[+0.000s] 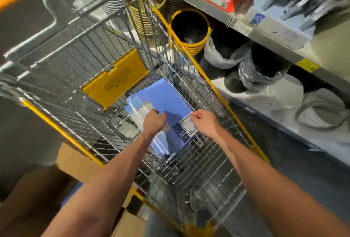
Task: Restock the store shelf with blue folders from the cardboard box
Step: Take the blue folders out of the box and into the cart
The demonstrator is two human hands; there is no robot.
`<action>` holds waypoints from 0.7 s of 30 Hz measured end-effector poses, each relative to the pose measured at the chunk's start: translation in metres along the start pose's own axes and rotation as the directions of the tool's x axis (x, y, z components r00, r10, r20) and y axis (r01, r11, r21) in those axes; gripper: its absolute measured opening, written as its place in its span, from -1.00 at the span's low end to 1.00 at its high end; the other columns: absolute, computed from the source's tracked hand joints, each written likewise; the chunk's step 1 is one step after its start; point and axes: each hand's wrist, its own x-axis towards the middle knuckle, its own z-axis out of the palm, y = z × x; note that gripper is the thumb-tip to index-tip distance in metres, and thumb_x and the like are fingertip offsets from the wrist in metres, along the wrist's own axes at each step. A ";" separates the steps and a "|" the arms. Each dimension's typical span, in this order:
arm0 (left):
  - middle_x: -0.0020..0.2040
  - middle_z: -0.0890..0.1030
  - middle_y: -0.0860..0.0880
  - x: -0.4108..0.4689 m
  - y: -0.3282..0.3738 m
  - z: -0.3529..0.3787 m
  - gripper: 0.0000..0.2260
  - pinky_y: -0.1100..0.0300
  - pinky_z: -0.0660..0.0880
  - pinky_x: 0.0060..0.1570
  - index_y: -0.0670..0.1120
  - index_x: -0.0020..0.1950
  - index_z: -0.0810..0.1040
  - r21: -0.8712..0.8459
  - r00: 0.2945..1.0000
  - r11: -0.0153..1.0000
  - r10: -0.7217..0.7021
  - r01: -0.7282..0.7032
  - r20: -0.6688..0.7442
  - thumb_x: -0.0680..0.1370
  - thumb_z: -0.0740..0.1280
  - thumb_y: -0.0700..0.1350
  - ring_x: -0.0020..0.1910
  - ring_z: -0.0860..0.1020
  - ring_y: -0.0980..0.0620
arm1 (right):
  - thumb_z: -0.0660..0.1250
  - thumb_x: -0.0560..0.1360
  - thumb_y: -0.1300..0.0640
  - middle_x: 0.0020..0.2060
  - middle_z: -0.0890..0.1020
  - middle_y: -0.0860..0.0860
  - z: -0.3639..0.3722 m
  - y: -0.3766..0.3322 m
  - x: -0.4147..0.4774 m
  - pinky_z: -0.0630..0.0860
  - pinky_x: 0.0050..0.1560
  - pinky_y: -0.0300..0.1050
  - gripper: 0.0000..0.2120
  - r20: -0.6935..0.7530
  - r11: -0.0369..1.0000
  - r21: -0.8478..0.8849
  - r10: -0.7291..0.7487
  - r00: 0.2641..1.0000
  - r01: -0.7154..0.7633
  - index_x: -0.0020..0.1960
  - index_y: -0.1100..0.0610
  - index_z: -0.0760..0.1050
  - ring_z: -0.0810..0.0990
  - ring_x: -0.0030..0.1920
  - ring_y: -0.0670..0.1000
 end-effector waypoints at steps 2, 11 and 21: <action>0.22 0.62 -0.21 -0.023 0.005 -0.004 -0.65 0.09 0.45 0.11 -0.25 0.31 0.52 -0.063 0.999 0.997 0.037 -0.040 -0.040 0.64 0.27 -0.04 0.21 0.57 -0.22 | 0.22 0.64 0.07 -0.02 0.65 0.02 -0.001 -0.003 -0.015 0.46 -0.10 -0.18 -0.74 0.007 0.998 -0.014 -0.065 0.998 0.065 0.14 0.19 0.59 0.60 -0.04 0.05; -0.02 0.66 -0.05 -0.169 -0.015 0.008 -0.82 0.09 0.56 -0.10 -0.11 0.15 0.58 -0.262 0.907 0.935 0.120 -0.239 -0.403 0.63 0.28 -0.07 -0.09 0.68 -0.09 | 0.25 0.60 0.10 -0.17 0.59 0.05 -0.001 0.021 -0.110 0.37 -0.10 -0.12 -0.81 0.026 0.922 -0.104 -0.372 0.928 0.372 -0.14 0.11 0.56 0.54 -0.10 0.08; -0.11 0.66 0.02 -0.344 -0.108 0.037 -0.89 0.03 0.62 -0.16 -0.04 0.09 0.58 -0.299 0.827 0.925 0.029 -0.236 -0.562 0.65 0.28 -0.07 -0.23 0.67 0.03 | 0.23 0.62 0.05 -0.13 0.63 0.11 0.063 0.058 -0.222 0.41 -0.08 -0.06 -0.72 0.250 0.822 -0.073 -0.533 0.808 0.565 -0.03 0.25 0.58 0.55 -0.09 0.14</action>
